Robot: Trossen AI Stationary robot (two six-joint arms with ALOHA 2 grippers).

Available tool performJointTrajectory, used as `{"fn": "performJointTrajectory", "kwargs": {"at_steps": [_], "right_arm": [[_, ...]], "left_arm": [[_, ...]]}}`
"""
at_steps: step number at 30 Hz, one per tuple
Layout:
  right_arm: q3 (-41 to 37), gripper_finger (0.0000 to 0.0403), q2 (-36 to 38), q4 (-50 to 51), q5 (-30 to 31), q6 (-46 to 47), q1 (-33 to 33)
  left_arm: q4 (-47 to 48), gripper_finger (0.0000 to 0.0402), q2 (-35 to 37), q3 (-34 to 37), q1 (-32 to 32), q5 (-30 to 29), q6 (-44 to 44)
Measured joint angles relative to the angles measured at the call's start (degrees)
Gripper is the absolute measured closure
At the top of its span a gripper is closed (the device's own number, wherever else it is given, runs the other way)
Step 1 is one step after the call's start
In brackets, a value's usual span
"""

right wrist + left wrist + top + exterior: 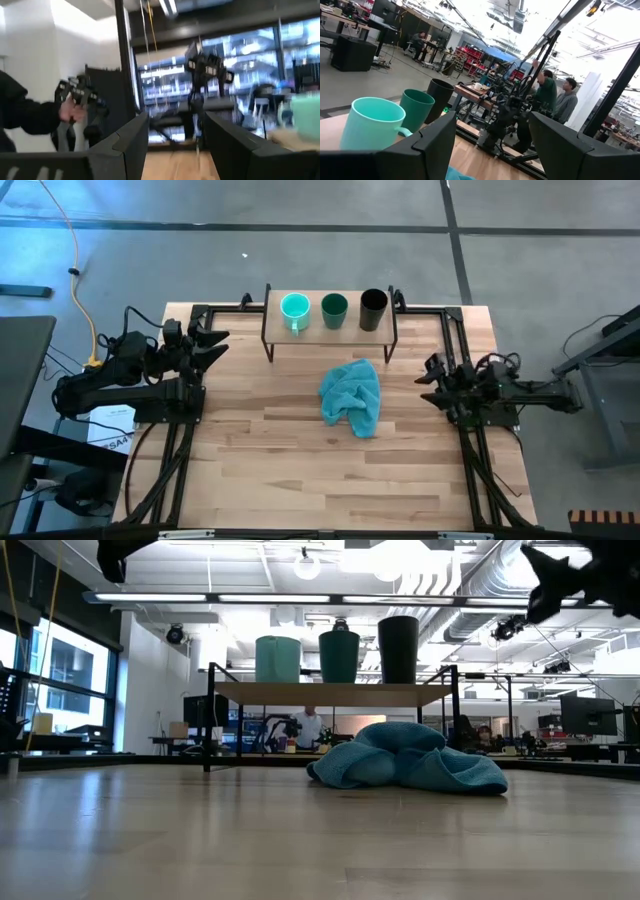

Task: Stack small to large cups/mugs on shelf
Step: Return to Home Position

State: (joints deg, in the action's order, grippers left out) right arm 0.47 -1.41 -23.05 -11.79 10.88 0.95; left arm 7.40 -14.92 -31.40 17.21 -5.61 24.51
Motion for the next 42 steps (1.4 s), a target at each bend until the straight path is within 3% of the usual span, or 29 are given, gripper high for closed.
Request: {"fn": "performJointTrajectory", "kwargs": {"at_steps": [8,24,32,39,42], "right_arm": [[0.0,0.0221,0.0,11.7,11.0,0.9,0.0],[0.0,0.0221,0.0,22.1,10.1,0.8,0.0],[0.0,0.0221,0.0,22.2,10.4,-1.0,0.0],[0.0,0.0221,-0.1,22.3,11.4,-1.2,0.0],[0.0,0.0221,-0.1,22.3,11.4,1.4,0.0]], "left_arm": [[0.0,0.0163,0.0,0.0,0.0,0.0,0.8],[0.0,0.0163,0.0,0.0,0.0,0.0,-0.1],[0.2,0.0163,0.0,0.0,0.0,0.2,-2.1],[1.6,0.0163,0.0,0.2,0.0,7.3,-11.4],[-1.2,0.0163,0.9,2.3,0.0,7.3,-12.8]]}}
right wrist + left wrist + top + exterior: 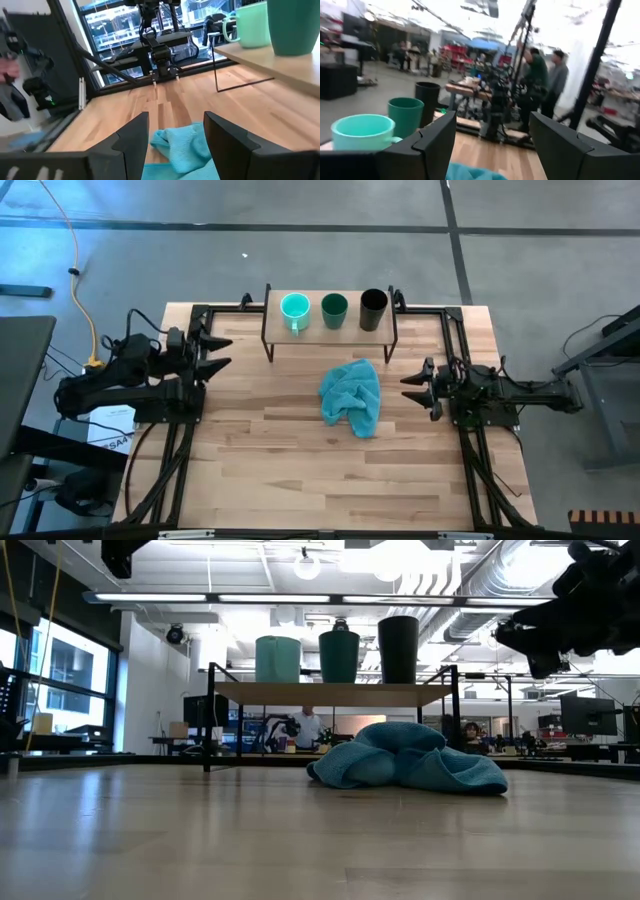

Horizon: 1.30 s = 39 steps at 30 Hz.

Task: Stack small to large cups/mugs on shelf
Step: Return to Home Position

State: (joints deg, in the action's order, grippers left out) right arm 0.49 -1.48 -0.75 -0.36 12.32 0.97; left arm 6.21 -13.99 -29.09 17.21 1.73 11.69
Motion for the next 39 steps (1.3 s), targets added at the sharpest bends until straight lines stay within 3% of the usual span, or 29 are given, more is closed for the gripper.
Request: {"fn": "performJointTrajectory", "kwargs": {"at_steps": [12,28,39], "right_arm": [[0.0,0.0221,0.0,0.1,0.0,8.4,0.0],[0.0,0.0221,0.0,0.1,0.0,9.8,0.0],[0.0,0.0221,0.0,0.2,0.0,9.8,0.0]], "left_arm": [[-15.0,0.0163,8.5,13.9,0.0,-4.3,0.1],[-39.4,0.0163,8.5,27.4,0.0,-8.5,-0.8],[-40.8,0.0163,8.5,28.3,-0.1,-5.6,0.5]]}}
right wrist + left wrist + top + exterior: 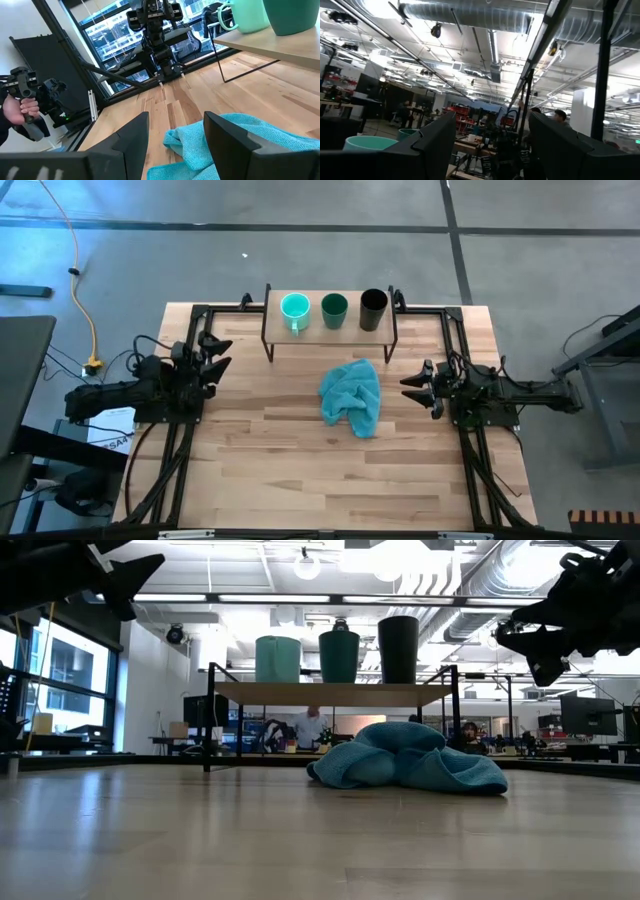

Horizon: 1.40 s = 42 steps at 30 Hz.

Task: Stack small to large cups/mugs on shelf
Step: Return to Home Position

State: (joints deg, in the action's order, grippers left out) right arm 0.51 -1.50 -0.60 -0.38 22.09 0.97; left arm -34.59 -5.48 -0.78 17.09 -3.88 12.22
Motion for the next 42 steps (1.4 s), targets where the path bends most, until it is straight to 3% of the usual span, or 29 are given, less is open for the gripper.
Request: {"fn": "performJointTrajectory", "kwargs": {"at_steps": [4,13,31,42], "right_arm": [[0.0,0.0221,0.0,0.0,0.0,-0.2,0.0],[0.0,0.0221,0.0,0.0,0.0,-1.6,0.0],[0.0,0.0221,0.0,0.0,0.0,-1.2,0.0],[0.0,0.0221,0.0,0.0,0.0,3.7,0.0]], "left_arm": [[0.0,0.0163,0.0,0.0,-2.8,-0.2,-0.9],[0.5,0.0163,0.0,0.0,-10.8,-7.4,-8.3],[20.1,0.0163,0.0,0.0,-10.7,-8.0,-5.3],[26.4,0.0163,0.0,0.0,-10.7,-3.3,-10.3]]}}
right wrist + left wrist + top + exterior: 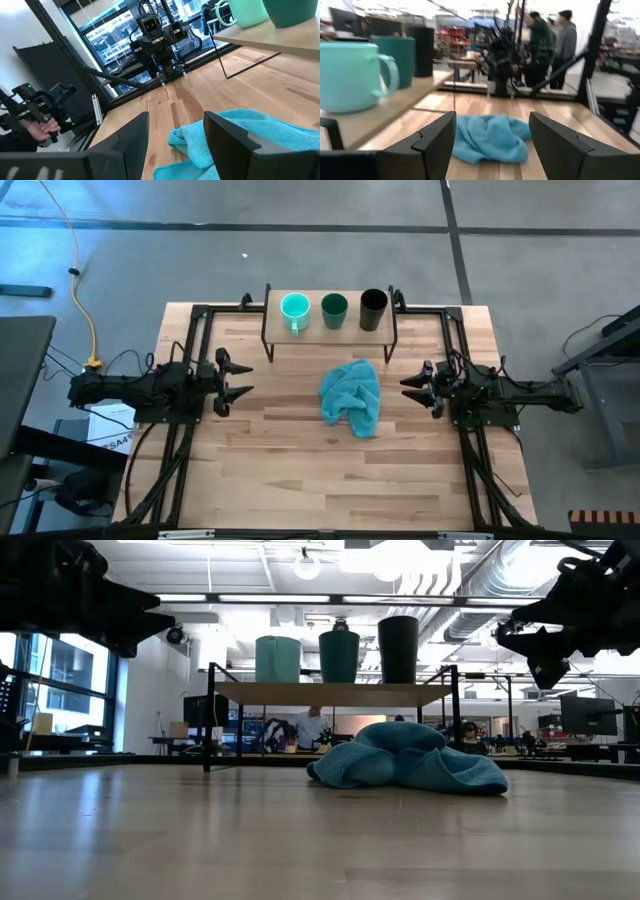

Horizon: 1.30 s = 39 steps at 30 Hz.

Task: Stack small to large cups/mugs on shelf
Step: Return to Home Position

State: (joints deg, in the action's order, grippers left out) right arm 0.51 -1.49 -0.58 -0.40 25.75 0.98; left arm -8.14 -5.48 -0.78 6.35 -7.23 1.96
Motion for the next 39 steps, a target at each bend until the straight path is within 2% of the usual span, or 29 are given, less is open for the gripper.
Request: {"fn": "performJointTrajectory", "kwargs": {"at_steps": [8,24,39], "right_arm": [[0.1,0.0221,0.0,0.0,-2.6,-0.3,0.0],[0.1,0.0221,-0.5,0.0,-3.5,-13.6,0.0],[0.2,0.0221,-4.9,0.0,-3.5,-10.6,0.0]], "left_arm": [[5.3,0.0163,0.0,0.0,0.0,1.4,0.6],[6.9,0.0163,0.0,0.0,0.0,1.2,2.5],[6.9,0.0163,0.0,0.0,0.0,1.6,4.9]]}}
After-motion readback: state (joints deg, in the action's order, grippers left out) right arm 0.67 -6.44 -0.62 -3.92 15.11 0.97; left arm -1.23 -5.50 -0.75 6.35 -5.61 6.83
